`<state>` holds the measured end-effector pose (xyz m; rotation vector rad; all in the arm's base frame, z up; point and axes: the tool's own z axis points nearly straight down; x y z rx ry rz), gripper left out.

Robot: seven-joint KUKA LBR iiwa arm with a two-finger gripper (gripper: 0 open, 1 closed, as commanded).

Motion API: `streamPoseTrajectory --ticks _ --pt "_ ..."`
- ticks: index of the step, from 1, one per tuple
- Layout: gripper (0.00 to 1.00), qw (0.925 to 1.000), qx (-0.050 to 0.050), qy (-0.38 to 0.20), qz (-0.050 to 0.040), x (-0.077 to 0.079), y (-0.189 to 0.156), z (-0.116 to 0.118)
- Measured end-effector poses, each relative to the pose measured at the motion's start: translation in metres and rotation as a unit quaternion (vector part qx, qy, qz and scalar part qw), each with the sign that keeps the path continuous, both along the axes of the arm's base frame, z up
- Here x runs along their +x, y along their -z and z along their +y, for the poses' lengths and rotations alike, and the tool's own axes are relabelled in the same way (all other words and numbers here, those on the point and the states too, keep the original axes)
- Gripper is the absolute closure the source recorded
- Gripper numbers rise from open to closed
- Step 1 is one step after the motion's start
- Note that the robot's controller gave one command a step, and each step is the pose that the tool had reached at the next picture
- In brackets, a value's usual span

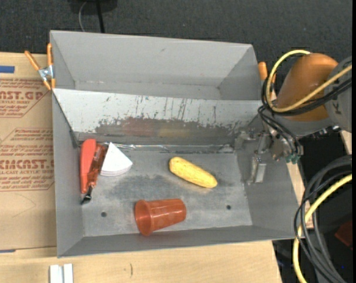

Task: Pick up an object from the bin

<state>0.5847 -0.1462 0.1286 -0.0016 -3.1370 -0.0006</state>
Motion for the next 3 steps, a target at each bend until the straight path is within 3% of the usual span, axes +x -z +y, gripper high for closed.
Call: streamPoseTrajectory --ticks 1,2,3 --pt "0.00 1.0000 -0.001 -0.001 -0.0033 0.002 -0.005 0.001" --pt "0.00 0.9999 0.000 0.017 -0.0026 0.009 0.036 0.040" --pt "0.00 1.0000 0.000 0.000 -0.0028 -0.012 0.056 0.069"
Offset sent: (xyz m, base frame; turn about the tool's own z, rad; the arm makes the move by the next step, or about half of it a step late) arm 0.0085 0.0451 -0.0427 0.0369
